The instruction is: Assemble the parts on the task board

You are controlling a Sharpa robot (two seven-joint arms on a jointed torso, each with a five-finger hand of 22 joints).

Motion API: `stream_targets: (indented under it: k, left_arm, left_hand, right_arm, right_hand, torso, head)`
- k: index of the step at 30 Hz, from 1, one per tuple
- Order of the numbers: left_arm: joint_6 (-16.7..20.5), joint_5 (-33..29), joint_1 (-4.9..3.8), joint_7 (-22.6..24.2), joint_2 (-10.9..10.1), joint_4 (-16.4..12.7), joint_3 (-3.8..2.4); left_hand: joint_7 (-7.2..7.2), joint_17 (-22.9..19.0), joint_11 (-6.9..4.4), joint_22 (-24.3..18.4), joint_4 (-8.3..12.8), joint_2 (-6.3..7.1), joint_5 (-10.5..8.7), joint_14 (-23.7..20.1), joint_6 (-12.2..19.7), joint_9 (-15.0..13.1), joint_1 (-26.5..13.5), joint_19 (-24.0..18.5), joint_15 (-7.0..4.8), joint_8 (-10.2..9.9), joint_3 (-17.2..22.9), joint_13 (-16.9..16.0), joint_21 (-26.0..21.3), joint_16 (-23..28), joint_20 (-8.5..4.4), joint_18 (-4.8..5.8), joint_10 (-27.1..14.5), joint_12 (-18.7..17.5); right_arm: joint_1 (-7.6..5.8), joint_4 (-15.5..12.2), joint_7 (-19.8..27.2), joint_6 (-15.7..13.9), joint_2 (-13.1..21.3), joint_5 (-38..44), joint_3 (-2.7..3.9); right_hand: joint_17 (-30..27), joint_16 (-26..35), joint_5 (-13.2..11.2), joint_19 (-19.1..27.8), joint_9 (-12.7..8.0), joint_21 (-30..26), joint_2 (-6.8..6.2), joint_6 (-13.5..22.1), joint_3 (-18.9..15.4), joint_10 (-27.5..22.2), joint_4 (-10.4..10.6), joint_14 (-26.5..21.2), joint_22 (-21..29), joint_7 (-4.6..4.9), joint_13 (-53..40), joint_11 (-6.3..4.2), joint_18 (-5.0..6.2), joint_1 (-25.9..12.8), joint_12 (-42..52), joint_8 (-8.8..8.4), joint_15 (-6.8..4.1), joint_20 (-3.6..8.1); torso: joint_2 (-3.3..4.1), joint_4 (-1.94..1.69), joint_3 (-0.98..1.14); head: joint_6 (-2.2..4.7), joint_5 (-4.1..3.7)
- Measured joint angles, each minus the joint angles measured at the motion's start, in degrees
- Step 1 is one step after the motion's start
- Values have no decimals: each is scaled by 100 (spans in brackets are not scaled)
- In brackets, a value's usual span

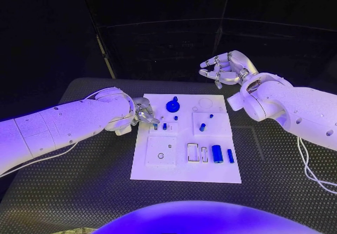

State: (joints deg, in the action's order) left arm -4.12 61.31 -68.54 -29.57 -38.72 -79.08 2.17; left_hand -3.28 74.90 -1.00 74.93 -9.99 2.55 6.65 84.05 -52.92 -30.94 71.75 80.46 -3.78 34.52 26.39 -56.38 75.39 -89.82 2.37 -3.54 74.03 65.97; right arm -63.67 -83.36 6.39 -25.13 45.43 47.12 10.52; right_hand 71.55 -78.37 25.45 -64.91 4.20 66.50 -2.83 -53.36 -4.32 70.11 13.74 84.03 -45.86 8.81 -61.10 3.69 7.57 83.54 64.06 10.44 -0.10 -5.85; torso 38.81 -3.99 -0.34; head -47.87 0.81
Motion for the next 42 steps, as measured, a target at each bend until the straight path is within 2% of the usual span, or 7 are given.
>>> stream_targets:
  k: [42]
  left_arm:
    - [-398, 356, -6, -17, 14, -59, 29]
  left_hand:
    - [-31, 0, -5, -1, 76, 20, 2, 0, 30, -26, -55, 0, 0, 32, 109, 9, 0, 0, 0, 0, 25, 0]
  right_arm:
    - [2, 1, -2, 27, 5, 0, -2]
  right_hand:
    - [0, 0, 0, 0, 0, 0, 22, 0, 0, 0, 0, 0, 4, 0, 0, 0, 0, 22, 0, -1, 0, 0]
  torso:
    - [-4, -5, -2]
  head:
    - [-25, 20]
